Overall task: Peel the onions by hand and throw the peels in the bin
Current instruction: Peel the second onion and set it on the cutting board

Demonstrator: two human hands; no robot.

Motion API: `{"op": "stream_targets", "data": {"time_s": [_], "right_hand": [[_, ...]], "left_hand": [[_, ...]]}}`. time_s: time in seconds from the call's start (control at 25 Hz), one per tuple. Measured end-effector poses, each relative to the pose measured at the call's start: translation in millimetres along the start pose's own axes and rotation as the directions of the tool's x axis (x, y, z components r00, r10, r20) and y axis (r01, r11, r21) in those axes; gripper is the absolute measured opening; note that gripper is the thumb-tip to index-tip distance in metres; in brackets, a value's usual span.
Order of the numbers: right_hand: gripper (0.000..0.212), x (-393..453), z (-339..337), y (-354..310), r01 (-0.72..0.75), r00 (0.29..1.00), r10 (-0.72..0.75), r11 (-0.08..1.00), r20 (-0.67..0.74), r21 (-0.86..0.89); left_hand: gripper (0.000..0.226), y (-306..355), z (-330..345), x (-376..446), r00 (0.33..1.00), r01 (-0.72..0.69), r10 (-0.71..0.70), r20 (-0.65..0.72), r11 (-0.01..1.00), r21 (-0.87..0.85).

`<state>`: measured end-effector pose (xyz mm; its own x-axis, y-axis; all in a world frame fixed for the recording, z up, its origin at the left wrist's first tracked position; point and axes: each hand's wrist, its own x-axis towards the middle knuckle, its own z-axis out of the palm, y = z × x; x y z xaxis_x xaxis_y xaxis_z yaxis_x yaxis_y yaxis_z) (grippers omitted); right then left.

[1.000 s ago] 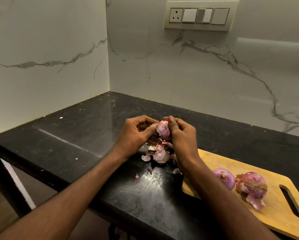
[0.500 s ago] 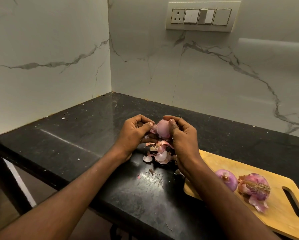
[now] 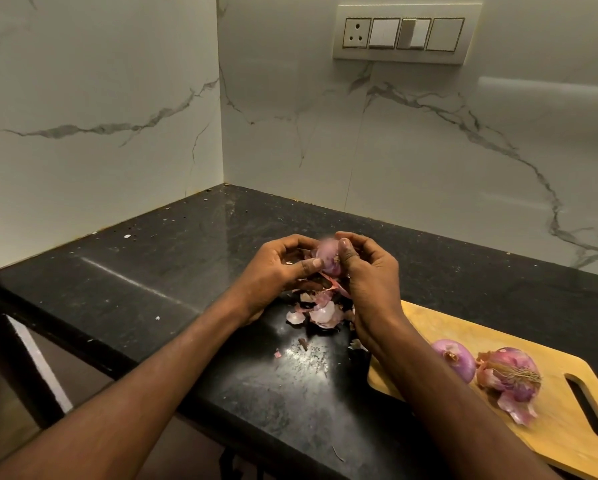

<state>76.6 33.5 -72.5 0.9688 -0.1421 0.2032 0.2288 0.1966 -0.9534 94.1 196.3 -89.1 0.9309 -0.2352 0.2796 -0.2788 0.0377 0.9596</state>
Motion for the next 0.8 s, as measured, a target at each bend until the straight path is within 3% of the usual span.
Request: {"op": "stream_targets", "data": {"time_s": [0.48, 0.8], "right_hand": [[0.023, -6, 8, 8, 0.139, 0.981, -0.109, 0.971, 0.159, -0.196], [0.027, -8, 11, 10, 0.119, 0.98, -0.087, 0.976, 0.177, -0.181]], "left_hand": [[0.027, -3, -6, 3, 0.999, 0.04, -0.042, -0.026, 0.997, -0.072], [0.02, -5, -7, 6, 0.998, 0.041, -0.047, -0.043, 0.989, -0.143]]}}
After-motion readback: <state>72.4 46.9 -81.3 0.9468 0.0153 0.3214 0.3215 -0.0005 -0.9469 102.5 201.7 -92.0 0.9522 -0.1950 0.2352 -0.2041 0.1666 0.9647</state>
